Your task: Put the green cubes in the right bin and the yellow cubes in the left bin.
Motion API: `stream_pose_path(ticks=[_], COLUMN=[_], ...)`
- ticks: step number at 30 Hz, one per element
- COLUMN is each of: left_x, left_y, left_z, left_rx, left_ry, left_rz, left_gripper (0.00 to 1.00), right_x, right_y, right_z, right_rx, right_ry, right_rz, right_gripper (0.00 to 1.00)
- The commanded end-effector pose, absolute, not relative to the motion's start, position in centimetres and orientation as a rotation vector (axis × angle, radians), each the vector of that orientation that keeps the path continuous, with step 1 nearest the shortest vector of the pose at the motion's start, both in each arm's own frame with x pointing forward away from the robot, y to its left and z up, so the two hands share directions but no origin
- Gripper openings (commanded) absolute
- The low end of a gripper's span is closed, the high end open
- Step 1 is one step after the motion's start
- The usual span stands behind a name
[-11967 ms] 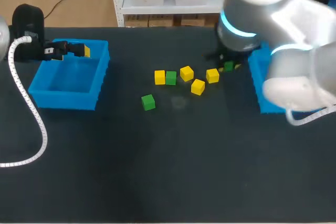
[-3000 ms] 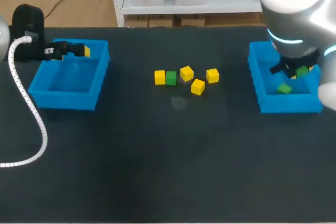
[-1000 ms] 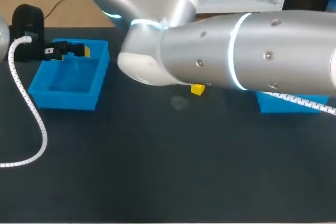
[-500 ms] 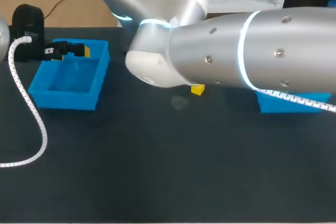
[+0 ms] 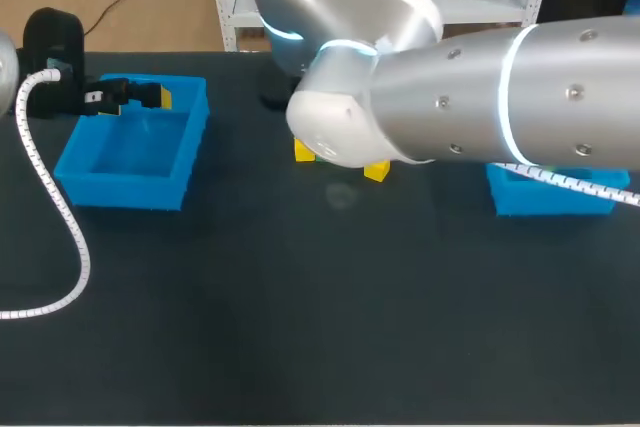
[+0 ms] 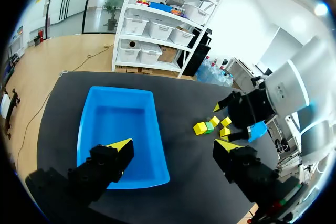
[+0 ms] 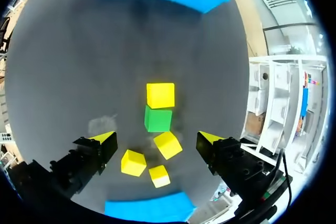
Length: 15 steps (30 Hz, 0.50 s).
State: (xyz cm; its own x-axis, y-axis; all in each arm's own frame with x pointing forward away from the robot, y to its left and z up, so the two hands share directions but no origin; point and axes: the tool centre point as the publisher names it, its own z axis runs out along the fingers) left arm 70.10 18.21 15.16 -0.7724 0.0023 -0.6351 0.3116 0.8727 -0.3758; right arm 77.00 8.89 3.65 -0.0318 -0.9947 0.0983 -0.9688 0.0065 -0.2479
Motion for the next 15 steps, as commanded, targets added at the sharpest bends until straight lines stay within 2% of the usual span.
stream_pose_path(ticks=[1,15], left_x=[70.0,70.0], left_y=[18.4,18.4], left_z=[15.0,15.0], left_rx=[0.23,0.23], left_ry=[2.377,2.377], left_rz=[-0.633,-0.633], left_gripper=[1.0,1.0], right_x=[78.2,78.8], right_y=[9.2,10.1], right_z=[2.8,0.6], right_rx=[-2.128,-2.147], right_ry=[2.169,2.196], right_rz=[-0.355,-0.304], right_gripper=[1.0,1.0])
